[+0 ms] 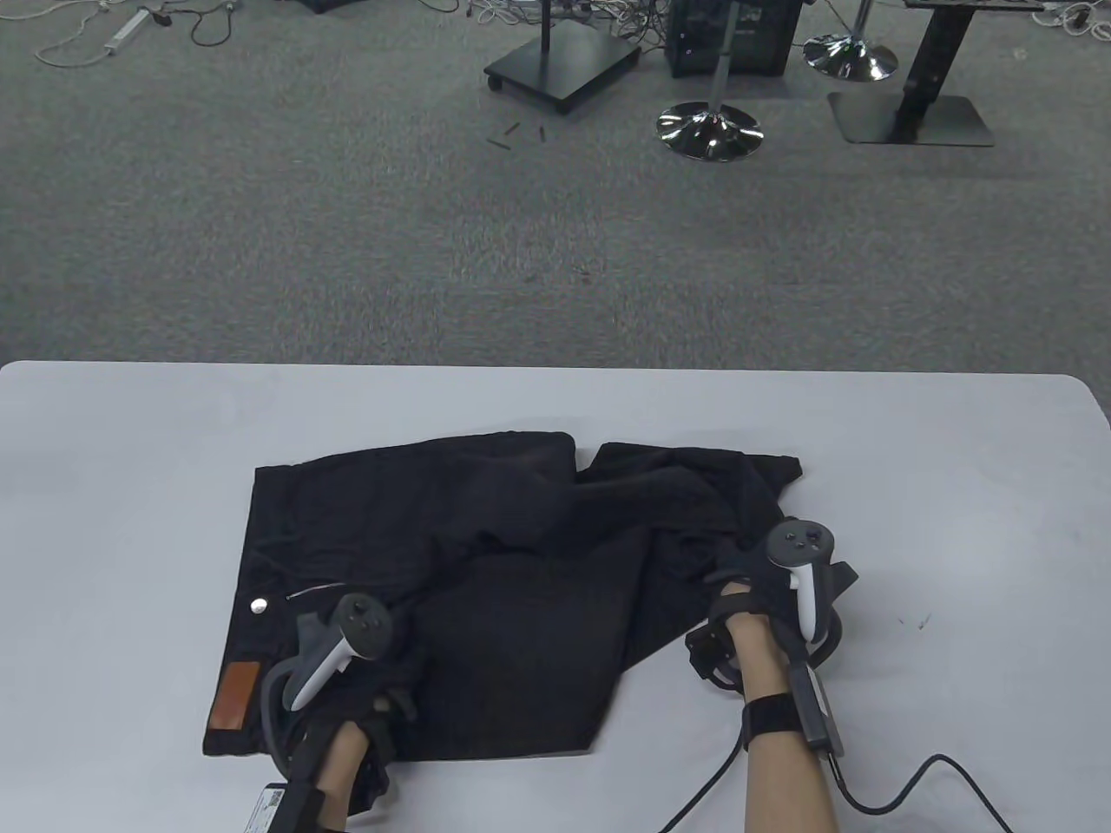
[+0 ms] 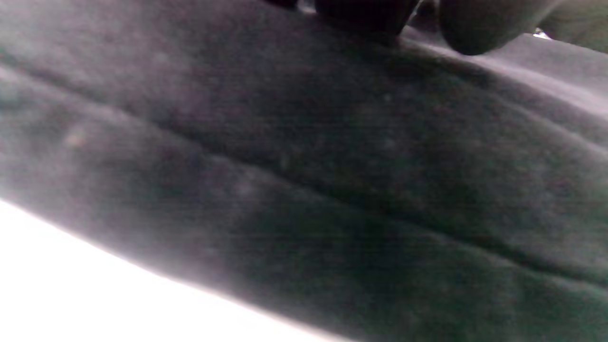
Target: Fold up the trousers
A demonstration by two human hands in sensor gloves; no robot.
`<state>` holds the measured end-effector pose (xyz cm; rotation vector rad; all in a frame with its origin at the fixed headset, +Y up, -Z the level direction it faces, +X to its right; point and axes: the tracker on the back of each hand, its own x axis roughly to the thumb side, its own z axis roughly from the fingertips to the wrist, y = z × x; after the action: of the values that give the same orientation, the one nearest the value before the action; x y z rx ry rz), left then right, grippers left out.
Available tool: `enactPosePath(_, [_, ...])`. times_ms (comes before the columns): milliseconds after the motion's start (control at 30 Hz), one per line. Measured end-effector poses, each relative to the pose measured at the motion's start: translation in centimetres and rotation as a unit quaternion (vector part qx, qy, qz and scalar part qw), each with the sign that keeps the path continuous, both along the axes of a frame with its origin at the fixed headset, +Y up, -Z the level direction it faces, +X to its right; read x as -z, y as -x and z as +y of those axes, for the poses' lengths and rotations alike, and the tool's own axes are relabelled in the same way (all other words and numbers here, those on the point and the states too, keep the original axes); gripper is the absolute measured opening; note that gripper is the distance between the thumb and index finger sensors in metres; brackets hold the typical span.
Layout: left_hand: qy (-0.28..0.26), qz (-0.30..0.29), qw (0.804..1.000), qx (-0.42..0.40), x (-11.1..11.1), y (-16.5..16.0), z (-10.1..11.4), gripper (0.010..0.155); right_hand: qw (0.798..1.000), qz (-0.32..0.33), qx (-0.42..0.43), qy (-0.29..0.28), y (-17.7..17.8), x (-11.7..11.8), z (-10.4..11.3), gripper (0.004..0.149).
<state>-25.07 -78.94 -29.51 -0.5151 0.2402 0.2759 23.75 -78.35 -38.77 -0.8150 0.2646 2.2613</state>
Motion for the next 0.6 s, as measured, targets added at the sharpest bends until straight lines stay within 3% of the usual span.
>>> enactPosePath(133, [-0.004, 0.038, 0.999, -0.009, -0.1, 1.7, 0.0, 0.069, 0.999, 0.021, 0.022, 0.012, -0.3, 0.5, -0.2, 0.084])
enactPosePath(233, [0.000, 0.035, 0.999, -0.001, 0.0, 1.5, 0.1, 0.070, 0.999, 0.000, 0.016, -0.036, -0.3, 1.0, 0.2, 0.073])
enactPosePath(300, [0.000, 0.035, 0.999, -0.001, -0.1, 1.4, 0.0, 0.071, 0.999, 0.005, 0.024, -0.035, -0.4, 1.4, 0.3, 0.071])
enactPosePath(400, [-0.002, 0.037, 0.999, -0.010, -0.1, 1.6, 0.0, 0.070, 0.999, 0.003, 0.025, -0.034, -0.3, 1.8, 0.7, 0.074])
enactPosePath(467, [-0.001, 0.036, 0.999, -0.010, -0.1, 1.5, 0.1, 0.070, 0.997, 0.038, 0.056, -0.037, 0.2, 2.5, 0.9, 0.078])
enactPosePath(600, [0.001, 0.034, 0.999, 0.001, 0.0, 1.3, 0.1, 0.071, 0.996, 0.087, 0.029, 0.012, 1.6, 3.3, 0.8, 0.083])
